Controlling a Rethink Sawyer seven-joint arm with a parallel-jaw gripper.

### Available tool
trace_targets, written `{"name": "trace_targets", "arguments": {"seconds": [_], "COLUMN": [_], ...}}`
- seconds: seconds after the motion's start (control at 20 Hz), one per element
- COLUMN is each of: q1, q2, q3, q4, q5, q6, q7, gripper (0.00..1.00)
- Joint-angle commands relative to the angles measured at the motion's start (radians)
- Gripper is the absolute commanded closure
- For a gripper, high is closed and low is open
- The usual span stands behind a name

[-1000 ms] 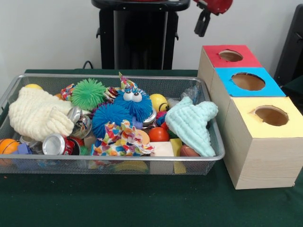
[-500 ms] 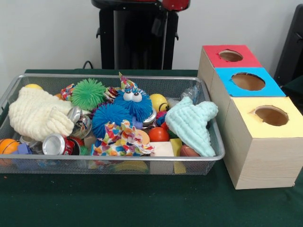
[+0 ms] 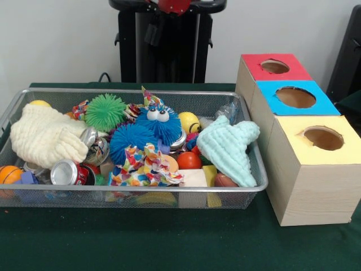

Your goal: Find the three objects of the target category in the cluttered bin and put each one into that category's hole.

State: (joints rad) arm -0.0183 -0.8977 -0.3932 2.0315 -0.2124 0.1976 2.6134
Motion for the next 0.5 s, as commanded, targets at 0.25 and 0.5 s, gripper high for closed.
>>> {"name": "trace_targets", "arguments": {"seconds": [0.25, 0.5], "q1": [-0.269, -0.513], "q2": [-0.046, -0.044], "q3": [0.356, 0.620], "q4": [-0.067, -0.032], "q5": [-0.255, -0.325], "q6": [-0.038, 0.045], "q7": [-0.266, -0.399], "gripper": [1.00, 1.00]}}
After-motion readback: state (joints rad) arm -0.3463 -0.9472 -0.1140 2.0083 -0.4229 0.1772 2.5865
